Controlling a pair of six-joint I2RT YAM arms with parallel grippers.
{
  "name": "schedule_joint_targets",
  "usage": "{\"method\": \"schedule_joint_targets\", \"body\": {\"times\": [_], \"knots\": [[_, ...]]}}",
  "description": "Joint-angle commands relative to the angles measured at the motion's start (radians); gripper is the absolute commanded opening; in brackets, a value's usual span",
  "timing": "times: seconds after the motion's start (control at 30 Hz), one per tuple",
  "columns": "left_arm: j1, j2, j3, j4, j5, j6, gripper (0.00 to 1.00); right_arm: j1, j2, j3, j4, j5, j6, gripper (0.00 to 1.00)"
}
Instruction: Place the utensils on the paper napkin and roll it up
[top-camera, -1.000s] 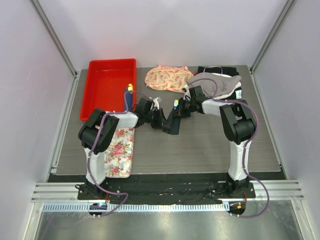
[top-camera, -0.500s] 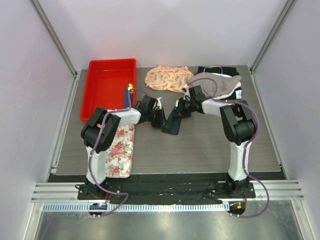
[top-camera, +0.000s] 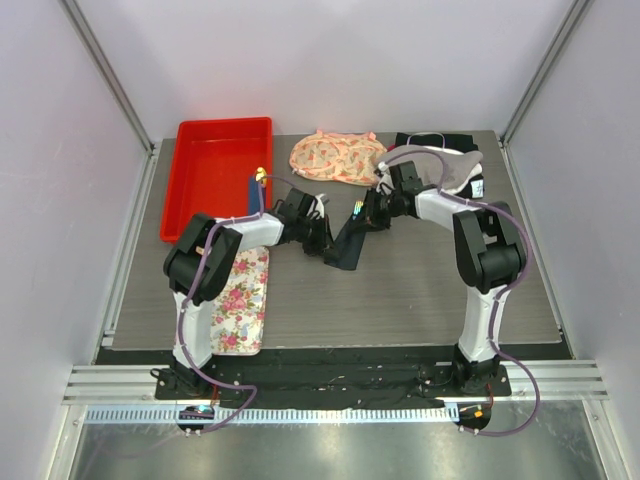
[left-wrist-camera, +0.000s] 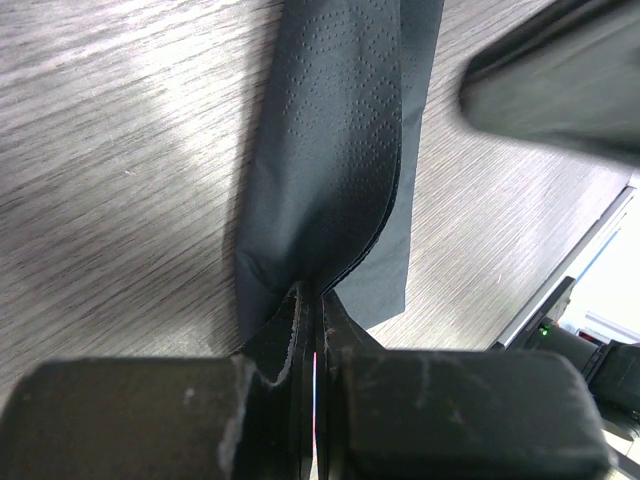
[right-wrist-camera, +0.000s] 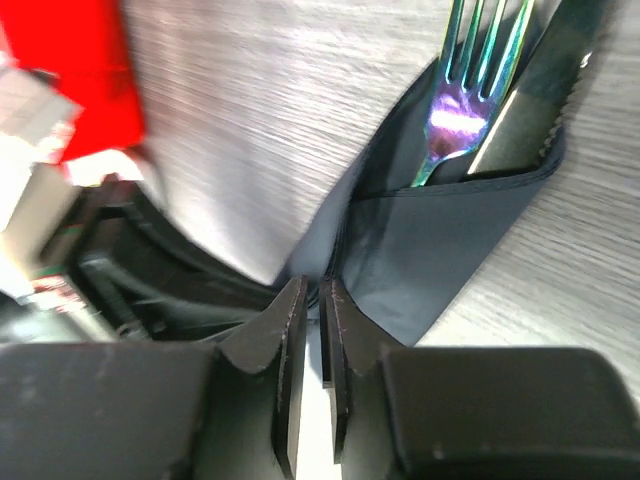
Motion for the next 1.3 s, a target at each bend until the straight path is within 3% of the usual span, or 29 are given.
{"method": "schedule_joint_targets", "body": {"times": [0.0, 0.27, 0.47, 1.27], "knots": [[0.005, 0.054, -0.004, -0.083, -0.113, 0.061, 0.0, -0.047, -0.092, -0.029, 0.075, -0.118, 0.077, 0.18], [0.005, 0.062, 0.016, -0.08, -0.1, 0.058, 0.0, -0.092, -0.076, -0.227, 0.398, -0.227, 0.304, 0.13], [0.005, 0.065, 0.021, -0.088, -0.102, 0.063, 0.0, -0.09, -0.064, -0.31, 0.508, -0.244, 0.374, 0.1], [0.003, -0.021, 0.04, -0.071, -0.041, 0.006, 0.0, -0.04, 0.048, -0.313, 0.321, -0.048, 0.21, 0.01]]}}
